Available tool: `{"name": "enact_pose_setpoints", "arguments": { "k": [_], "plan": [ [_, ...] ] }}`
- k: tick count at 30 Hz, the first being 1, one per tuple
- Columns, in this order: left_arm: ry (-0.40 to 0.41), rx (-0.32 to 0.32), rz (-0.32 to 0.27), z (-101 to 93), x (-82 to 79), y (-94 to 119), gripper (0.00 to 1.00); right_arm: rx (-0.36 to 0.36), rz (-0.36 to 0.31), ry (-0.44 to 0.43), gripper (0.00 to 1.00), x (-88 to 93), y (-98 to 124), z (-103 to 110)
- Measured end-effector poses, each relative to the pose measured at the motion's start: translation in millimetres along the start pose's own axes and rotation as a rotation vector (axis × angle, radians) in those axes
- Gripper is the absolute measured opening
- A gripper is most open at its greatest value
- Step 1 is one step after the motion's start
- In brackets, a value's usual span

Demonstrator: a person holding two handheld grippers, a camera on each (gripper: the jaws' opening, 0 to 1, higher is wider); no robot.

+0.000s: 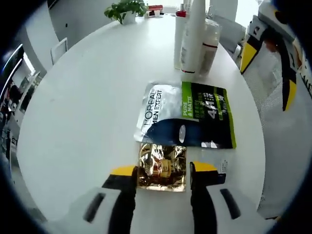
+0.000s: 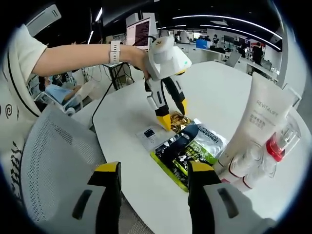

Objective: Arrange the skincare products in the storage area until every visible bottle or jar stands upright without overlapping.

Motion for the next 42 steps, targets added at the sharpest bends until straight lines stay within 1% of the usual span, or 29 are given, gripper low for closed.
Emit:
{"name": "enact_pose_setpoints", "arguments": {
  "k": [3,5,6,7,11,12,13,18,19,21,23,25,26,28,30,32,34,37,42],
  "plan": [
    [-0.005,-0.014,-0.009,3.9,0.1,2.3,0.5,-0.001,0.0,0.002,0.55,0.0,0.8,1.0],
    [-0.022,-0.033,-0.005,3.2,-0.4,8.3,0.49,-0.001,-0.002,0.004,0.55,-0.3,1.5,1.8],
    [-0.033,-0.036,-0.017,-2.6,-1.5,15.6,0.48,-0.001,-0.002,0.004,0.55,-0.4,1.6,2.0],
    [-0.025,-0.04,-0.028,-7.5,-2.2,21.6,0.48,-0.002,-0.003,0.003,0.55,-0.1,1.5,2.1],
    [-0.04,-0.047,-0.032,-18.8,0.1,29.6,0.47,-0.003,0.0,0.004,0.55,0.8,1.1,2.1],
    [-0.051,-0.05,-0.031,-27.4,2.7,32.1,0.47,-0.004,0.0,0.005,0.55,0.7,0.9,2.2],
    [-0.057,-0.051,-0.033,-31.4,4.0,33.4,0.47,-0.004,0.0,0.005,0.55,0.5,0.9,2.1],
    [-0.074,-0.035,-0.046,-52.2,14.2,33.2,0.48,-0.007,0.001,0.009,0.55,-0.8,0.5,0.7],
    [-0.072,-0.03,-0.043,-57.2,16.3,31.6,0.48,-0.008,0.002,0.01,0.55,-0.9,0.3,0.6],
    [-0.071,-0.028,-0.044,-60.9,18.5,27.6,0.48,-0.008,0.004,0.014,0.55,-1.3,0.2,0.4],
    [-0.066,-0.012,-0.045,-70.9,20.1,22.3,0.48,-0.01,0.003,0.014,0.55,-1.8,0.3,0.6],
    [-0.073,-0.002,-0.038,-71.1,25.4,16.5,0.49,-0.01,0.001,0.015,0.55,-2.0,0.3,1.0],
    [-0.073,-0.005,-0.035,-73.1,25.7,14.9,0.5,-0.013,0.002,0.014,0.55,-1.9,0.2,1.2],
    [-0.083,-0.032,-0.025,-70.7,29.0,11.5,0.5,-0.015,0.003,0.014,0.55,-1.6,0.1,1.2],
    [-0.089,-0.037,-0.016,-70.4,31.4,9.6,0.49,-0.016,0.006,0.014,0.55,-1.2,0.1,1.4],
    [-0.074,-0.036,-0.036,-69.5,30.2,10.6,0.49,-0.017,0.01,0.016,0.55,-0.7,-0.1,1.0],
    [-0.08,-0.034,-0.035,-69.7,30.6,10.3,0.48,-0.017,0.01,0.016,0.55,-0.6,-0.2,0.4],
    [-0.062,-0.029,-0.038,-67.4,31.9,9.9,0.48,-0.016,0.011,0.015,0.55,-0.3,-0.2,0.4],
    [-0.049,-0.029,-0.048,-68.4,28.6,7.5,0.46,-0.017,0.013,0.014,0.55,0.3,-0.6,0.4]
  ]
}}
Point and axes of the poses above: the point that each gripper's makers call its tool centre point, and the gripper's own axes: y roughly backward along the fingers, z roughly to its left, x roughly out of its underside, the point moved 9 cm from there along y, roughly backward along the fingers, and after that the axes turned 7 degrees about y, right-handed, at the moved point
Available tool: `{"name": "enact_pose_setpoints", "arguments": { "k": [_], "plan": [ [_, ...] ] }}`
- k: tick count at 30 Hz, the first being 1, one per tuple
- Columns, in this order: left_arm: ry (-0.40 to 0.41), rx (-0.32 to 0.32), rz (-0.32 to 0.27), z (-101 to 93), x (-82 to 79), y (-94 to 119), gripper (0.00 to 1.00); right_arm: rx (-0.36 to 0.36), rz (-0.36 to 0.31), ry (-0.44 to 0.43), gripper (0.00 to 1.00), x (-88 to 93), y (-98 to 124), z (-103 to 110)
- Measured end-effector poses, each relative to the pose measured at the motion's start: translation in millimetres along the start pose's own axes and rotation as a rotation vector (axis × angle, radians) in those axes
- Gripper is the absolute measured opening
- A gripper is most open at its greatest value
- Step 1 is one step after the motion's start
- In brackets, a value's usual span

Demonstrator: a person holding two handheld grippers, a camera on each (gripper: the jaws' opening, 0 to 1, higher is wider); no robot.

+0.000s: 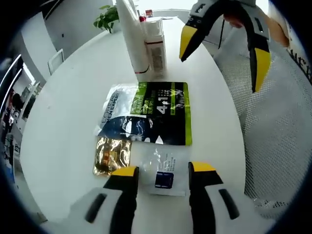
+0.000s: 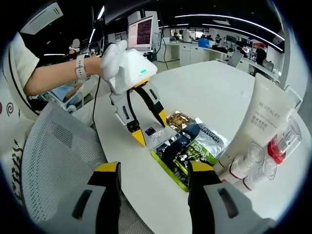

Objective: Arrange the skincare products in the storage area until every visible bottle or jar stands upright without overlapping.

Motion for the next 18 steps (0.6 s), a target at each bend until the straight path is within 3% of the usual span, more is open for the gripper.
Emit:
{"name": "enact_pose_setpoints", "arguments": {
  "k": [18],
  "plan": [
    [-0.001,0.038,-0.016,10.4,-4.0,-5.2,0.44,-0.002,0.011,-0.002,0.55,1.7,0.3,-0.8]
  ]
}}
Point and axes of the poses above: the point that each gripper's makers call its tool centre point, and the gripper's own axes: y roughly backward along the fingers, z roughly to its left, x roughly out of its underside, the point moved 9 cm from there along y, roughly backward along the fingers, and after that the axes turned 7 degrees about y, right-handed, at the moved point
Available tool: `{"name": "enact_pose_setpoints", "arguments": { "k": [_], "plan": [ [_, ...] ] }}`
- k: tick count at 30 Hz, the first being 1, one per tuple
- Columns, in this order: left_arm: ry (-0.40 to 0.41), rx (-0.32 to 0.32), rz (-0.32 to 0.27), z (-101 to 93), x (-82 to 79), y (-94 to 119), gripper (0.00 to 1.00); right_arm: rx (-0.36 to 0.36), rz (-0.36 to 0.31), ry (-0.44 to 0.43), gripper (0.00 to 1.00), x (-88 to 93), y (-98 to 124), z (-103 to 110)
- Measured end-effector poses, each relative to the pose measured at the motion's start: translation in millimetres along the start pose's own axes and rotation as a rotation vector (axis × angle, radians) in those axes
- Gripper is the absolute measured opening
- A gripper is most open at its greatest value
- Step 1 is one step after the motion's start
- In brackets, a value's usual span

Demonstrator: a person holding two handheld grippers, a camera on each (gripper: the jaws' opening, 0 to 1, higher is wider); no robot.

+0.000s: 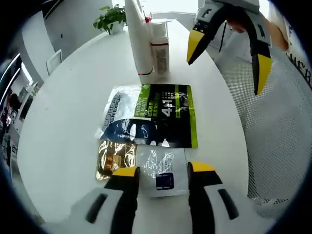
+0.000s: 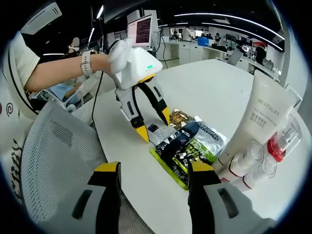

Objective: Arrange the skincare products in the storage area until every visible bottle or jar stands upright without overlapping.

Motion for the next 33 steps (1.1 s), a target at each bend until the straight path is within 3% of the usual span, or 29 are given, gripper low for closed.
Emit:
{"name": "enact_pose_setpoints", "arguments": {
  "k": [21,33],
  "plan": [
    [-0.103,0.062,-0.018,-2.4,-0.2,0.4,0.36,-0.012,0.002,0.004,0.55,-1.6,-3.2,2.1],
    [-0.215,0.091,-0.009,-5.6,-3.7,0.5,0.33,-0.007,0.003,0.007,0.55,-1.7,-0.2,1.2]
  ]
}}
Point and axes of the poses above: the point that each gripper's makers call its tool centre point, and the gripper's own axes: y roughly backward along the fingers, z roughly to its left, x roughly out of its underside, the point moved 9 cm from there along y, roughly backward along the fingers, and after that the axes turned 7 degrees about y, right-handed, at the moved point
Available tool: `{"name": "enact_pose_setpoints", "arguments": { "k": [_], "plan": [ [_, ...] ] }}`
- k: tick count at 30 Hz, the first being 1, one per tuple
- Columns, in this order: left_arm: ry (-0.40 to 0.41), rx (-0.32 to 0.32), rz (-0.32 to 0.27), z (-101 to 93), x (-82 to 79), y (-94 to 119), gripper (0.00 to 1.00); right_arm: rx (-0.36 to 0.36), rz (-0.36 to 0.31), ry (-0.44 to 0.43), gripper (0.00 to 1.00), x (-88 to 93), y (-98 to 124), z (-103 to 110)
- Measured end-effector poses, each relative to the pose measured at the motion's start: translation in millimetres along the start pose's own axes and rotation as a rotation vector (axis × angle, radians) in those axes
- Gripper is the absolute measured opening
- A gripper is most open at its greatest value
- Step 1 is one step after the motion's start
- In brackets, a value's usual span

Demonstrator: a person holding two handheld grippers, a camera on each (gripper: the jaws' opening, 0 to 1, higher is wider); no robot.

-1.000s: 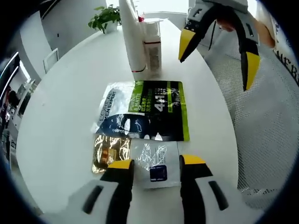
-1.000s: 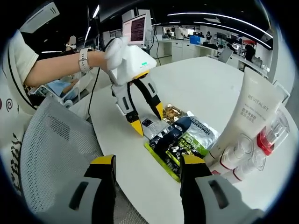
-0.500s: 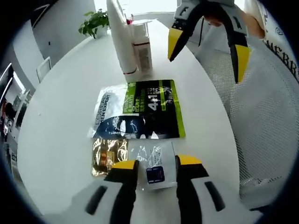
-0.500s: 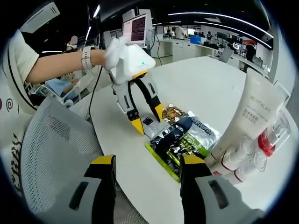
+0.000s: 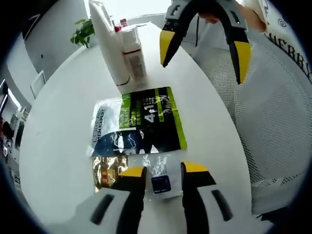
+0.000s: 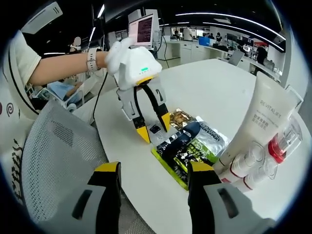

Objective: Arrange the skincare products in the storage area until every visible bottle or jar stands upright without overlapping.

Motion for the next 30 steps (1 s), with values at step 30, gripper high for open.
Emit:
{"name": "enact_pose_setpoints", "arguments": {
  "k": [30],
  "plan": [
    [0.345,-0.292,-0.188,-38.1,-25.9,55.2,0.65,0.046,-0.053,0.035,0.58,-7.3,29.6,5.6]
  ]
}}
Point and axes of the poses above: the point that each gripper's makers call its tool centre point, and the gripper's own axes: y roughly backward along the fingers, z roughly to its left, x roughly out of its underside, the point moved 9 cm from there along y, roughly backward along the fingers, and after that the axes turned 7 degrees about y, right-handed, at the moved point
